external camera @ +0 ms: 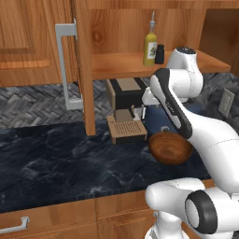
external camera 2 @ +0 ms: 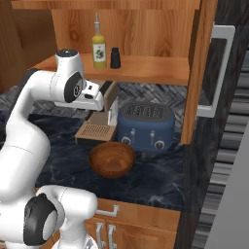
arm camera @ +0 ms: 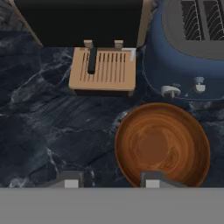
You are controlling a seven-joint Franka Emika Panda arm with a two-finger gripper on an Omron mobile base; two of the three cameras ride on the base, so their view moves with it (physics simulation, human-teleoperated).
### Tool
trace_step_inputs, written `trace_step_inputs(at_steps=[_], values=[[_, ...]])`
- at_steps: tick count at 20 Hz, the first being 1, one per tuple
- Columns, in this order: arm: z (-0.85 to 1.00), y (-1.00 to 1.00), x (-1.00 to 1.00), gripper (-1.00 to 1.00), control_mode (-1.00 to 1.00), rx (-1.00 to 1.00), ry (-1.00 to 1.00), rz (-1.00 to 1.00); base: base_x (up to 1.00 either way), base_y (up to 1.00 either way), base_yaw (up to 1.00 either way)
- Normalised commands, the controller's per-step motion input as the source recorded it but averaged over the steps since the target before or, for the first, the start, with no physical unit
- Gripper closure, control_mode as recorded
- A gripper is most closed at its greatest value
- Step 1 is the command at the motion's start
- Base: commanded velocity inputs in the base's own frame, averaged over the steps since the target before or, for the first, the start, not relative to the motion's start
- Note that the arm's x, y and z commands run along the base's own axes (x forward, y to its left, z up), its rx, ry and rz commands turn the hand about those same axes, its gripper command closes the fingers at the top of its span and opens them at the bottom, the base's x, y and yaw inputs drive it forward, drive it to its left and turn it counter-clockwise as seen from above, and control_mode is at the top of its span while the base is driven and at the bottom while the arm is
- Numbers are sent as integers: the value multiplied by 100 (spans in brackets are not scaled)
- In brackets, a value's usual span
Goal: Retrieve the bottle and the shaker from the cabinet and place them next to the mixing bowl on the counter. Then add garlic from the fridge to the mixing bowl.
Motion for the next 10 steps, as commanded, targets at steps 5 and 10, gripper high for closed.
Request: trace_step_inputs(at_steps=[5,10], values=[[5,7,-18,-100,-100,0,-11,0,0,0,0],[76,1,-42,-100,-100,0,-30,0,0,0,0]])
